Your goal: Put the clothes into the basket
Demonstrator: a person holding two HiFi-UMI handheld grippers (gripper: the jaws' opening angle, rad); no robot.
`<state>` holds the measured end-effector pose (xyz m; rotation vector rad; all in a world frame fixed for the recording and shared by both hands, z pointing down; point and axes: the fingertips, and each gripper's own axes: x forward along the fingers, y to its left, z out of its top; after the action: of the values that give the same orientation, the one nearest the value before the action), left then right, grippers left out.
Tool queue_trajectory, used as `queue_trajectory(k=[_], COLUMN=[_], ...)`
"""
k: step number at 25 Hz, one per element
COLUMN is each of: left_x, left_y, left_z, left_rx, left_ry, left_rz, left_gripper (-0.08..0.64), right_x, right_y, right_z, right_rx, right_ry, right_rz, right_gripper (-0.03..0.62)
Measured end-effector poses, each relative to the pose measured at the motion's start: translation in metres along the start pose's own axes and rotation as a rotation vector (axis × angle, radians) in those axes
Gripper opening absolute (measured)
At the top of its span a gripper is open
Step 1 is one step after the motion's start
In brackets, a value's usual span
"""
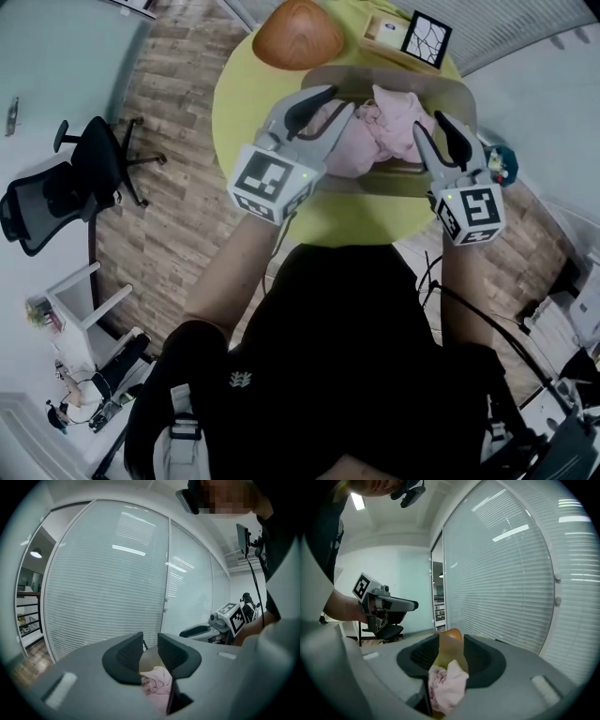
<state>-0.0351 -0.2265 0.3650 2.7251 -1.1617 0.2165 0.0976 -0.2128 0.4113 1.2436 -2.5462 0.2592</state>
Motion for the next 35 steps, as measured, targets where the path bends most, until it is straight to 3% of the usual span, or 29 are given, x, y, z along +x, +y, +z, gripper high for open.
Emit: queue_trajectory(k=[12,21,26,31,35], left_x=[-0.039,-0.075,-0.094,-0.112,-0.118], left_y=[-0.002,-0.007,-0.006,-0.003,-0.005], left_z=[0.037,0.072,0.075,0.082,0.06], left_rx=[0.001,0.031,0.024,0.054,0.073], left_ry=[-0.087,-0.171,-0.177,-0.191,-0.163], left_rz=[0.038,0.067,0.101,0.132,0.155], left_gripper=[0.083,0.015,0.008,0.008,0.008], right_x=[-0.033,-0.079,-0.105,-0.116,-0.115], right_y=[0.009,0.002,-0.004,-0.005,0.003], right_z=[0.037,0.074,0.087,0.09,0.079], right_rx=[0.021,0.017,0.026,0.074,0.006], right_ry=[-0.089,-0.213,-0.279,-0.298,-0.255], right_rz=[0.007,-0.079,-0.126,-0.112,-0.116], right_gripper=[0.152,0.124,0.075,0.003,0.002])
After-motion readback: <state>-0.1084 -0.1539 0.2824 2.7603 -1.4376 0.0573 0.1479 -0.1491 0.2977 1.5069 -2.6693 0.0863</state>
